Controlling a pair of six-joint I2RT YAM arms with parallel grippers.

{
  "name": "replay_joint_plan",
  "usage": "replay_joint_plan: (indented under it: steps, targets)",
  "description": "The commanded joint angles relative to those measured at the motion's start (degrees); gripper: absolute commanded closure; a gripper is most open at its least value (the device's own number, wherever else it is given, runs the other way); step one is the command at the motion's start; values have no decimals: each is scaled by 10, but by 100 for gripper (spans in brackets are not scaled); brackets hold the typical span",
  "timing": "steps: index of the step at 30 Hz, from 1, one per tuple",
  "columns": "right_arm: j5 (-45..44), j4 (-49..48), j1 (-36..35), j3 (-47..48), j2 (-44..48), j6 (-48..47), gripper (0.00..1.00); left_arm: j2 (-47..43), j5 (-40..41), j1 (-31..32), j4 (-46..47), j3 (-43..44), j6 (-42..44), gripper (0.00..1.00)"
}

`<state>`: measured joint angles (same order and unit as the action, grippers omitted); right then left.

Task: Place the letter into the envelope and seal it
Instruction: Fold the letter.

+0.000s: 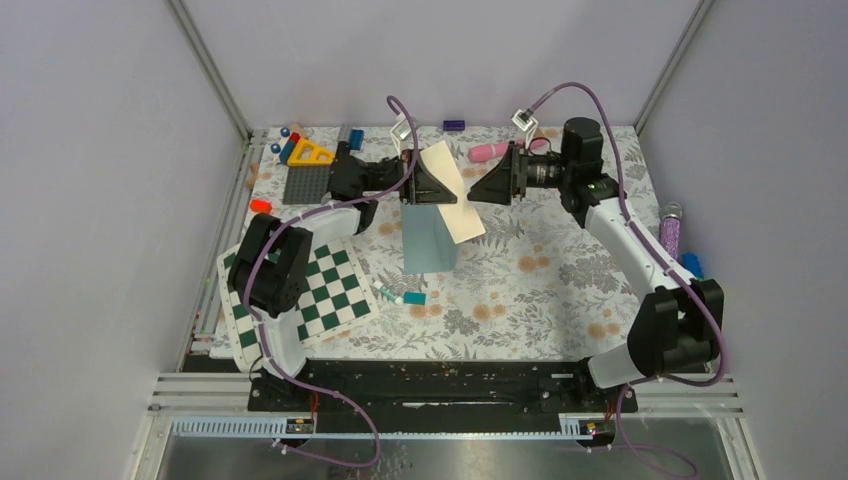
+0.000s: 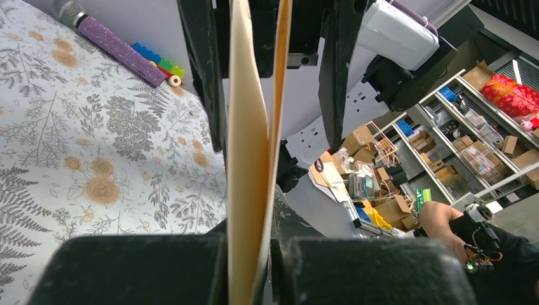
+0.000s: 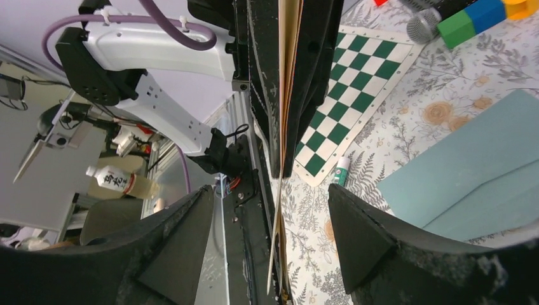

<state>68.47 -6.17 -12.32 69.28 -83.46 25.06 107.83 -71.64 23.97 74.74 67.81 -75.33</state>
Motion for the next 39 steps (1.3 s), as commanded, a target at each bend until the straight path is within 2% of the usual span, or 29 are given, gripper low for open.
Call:
replay_joint_plan:
  steps: [1,3,5,7,9,11,15,18,19,20,21,22,23,24,28,31,32,34,36,38,39]
  targets:
    - [-13,51,-35,52,-19,-59,28,-10,-7,11,36,2,-3,100]
    - [-18,56,-44,62,-25,-63,34,-10,-8,12,35,3,-3,100]
    - [-24,55,-46,66,-27,-62,44,-10,-9,13,34,1,-2,100]
    - [-26,58,-46,70,-27,-67,61,-10,-10,13,29,-1,4,100]
    - [-29,86,-46,74,-26,-79,72,-10,-10,13,23,-3,10,100]
    - [-30,103,-46,75,-26,-90,78,-9,-10,13,17,-3,15,100]
    - [-34,134,-46,83,-24,-114,82,-8,-12,13,14,-5,18,100]
    - [-35,140,-46,88,-26,-117,100,-10,-12,13,5,-6,27,100]
    - [-36,143,-46,92,-28,-118,100,-10,-12,13,2,-6,30,98]
    - [-38,150,-46,94,-28,-121,100,-11,-11,13,1,-7,31,90]
    - [-40,155,-46,97,-29,-123,100,-10,-11,13,1,-7,32,79]
    - [-45,161,-46,99,-30,-125,100,-10,-11,12,1,-8,32,53]
    - [-51,168,-46,100,-30,-127,100,-11,-10,11,3,-9,31,18]
    - [-61,175,-46,100,-29,-128,100,-13,-9,9,5,-11,30,3]
    - [-96,183,-46,81,-21,-116,100,-39,-1,-26,10,-22,30,1]
    - [-132,175,-46,60,-16,-98,100,-64,5,-77,-12,-28,43,1]
    - [-146,169,-46,52,-16,-87,100,-72,9,-95,-35,-30,59,1]
    - [-166,154,-46,40,-29,-64,100,-91,25,-130,-144,-30,157,1]
    - [-178,137,-45,35,-54,-37,100,-117,68,-153,-331,-29,304,1]
    - [-185,124,-46,40,-91,-18,100,-136,144,-154,-535,-16,469,1]
    - [-190,129,-47,50,-112,-13,100,-137,171,-152,-579,-15,504,1]
